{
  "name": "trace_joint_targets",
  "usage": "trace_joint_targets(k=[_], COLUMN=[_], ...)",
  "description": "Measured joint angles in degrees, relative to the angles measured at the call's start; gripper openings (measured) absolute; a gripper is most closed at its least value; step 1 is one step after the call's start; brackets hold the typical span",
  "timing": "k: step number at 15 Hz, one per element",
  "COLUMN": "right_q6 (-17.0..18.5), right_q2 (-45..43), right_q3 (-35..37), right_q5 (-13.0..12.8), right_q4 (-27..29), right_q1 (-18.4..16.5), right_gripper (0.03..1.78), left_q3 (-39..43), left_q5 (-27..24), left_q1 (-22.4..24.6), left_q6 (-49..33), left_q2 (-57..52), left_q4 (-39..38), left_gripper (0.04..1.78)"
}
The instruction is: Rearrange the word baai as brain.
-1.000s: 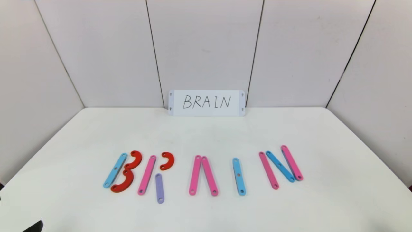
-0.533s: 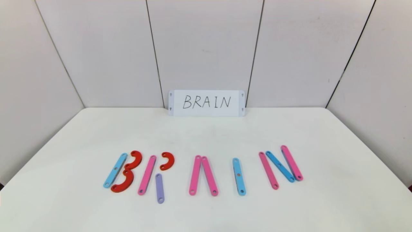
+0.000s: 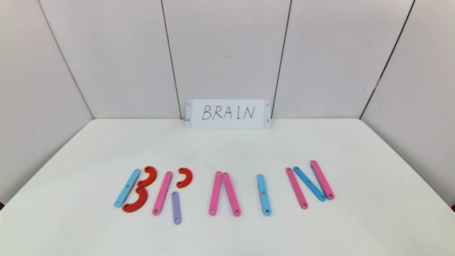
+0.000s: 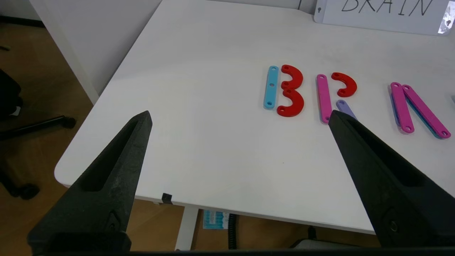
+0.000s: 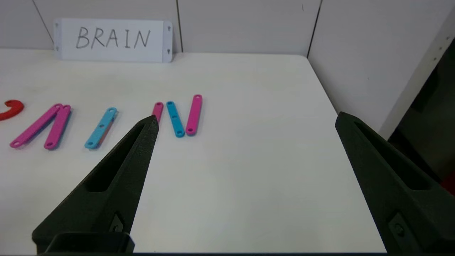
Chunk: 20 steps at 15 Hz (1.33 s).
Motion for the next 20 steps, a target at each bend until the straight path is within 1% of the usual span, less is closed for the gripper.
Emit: trace_joint_targets(k=[2, 3, 5, 6, 8, 10, 12, 13, 15, 16, 18, 20], right_q6=[-0.2, -0.7, -1.5, -1.7, -2.7, -5.0, -6.9, -7.0, -6.7, -6.3, -3.7, -3.2], right_q2=[-2.1, -3.1, -4.4, -4.7, -5.1, -5.1, -5.2, -5.2, -5.2, -5.2, -5.2, -5.2], right_q3=[2.3, 3.4, 5.6, 6.9, 10.7, 16.1, 21.1, 22.4, 23.4, 23.6, 23.7, 23.7], right_q5=[0.4, 0.3, -0.2, -0.4, -0.7, -1.7, -2.3, -2.3, -1.3, -0.8, -0.4, -0.4], right_q4=[-2.6, -2.7, -3.6, -5.1, -9.1, -15.1, -21.2, -21.7, -20.2, -18.6, -15.1, -14.9], right_q1=[0.0, 0.1, 0.0, 0.0, 0.0, 0.0, 0.0, 0.0, 0.0, 0.0, 0.0, 0.0], right_gripper=[1.74, 1.74, 1.74, 1.74, 1.74, 1.74, 1.74, 1.74, 1.74, 1.74, 1.74, 1.74], left_q3=[1.7, 2.9, 7.1, 9.9, 17.0, 24.5, 30.8, 33.2, 35.0, 35.3, 35.5, 35.6], left_q5=[-2.4, -4.1, -5.9, -6.2, -6.7, -7.8, -9.1, -9.4, -9.6, -9.5, -9.4, -9.4], left_q1=[0.6, 0.7, 0.9, 0.9, 1.0, 1.0, 1.0, 1.0, 1.0, 1.0, 1.0, 1.0], left_q6=[0.3, 0.5, 2.7, 4.3, 6.7, 7.7, 8.0, 8.4, 9.0, 9.3, 9.2, 8.9], left_q2=[-2.8, -4.2, -7.0, -8.3, -10.2, -11.2, -11.6, -11.7, -11.8, -11.8, -11.8, -11.8], left_q4=[-1.2, -2.6, -7.5, -10.5, -19.0, -28.5, -34.8, -35.6, -33.2, -31.4, -30.3, -30.3], left_gripper=[1.74, 1.74, 1.74, 1.74, 1.74, 1.74, 1.74, 1.74, 1.74, 1.74, 1.74, 1.74])
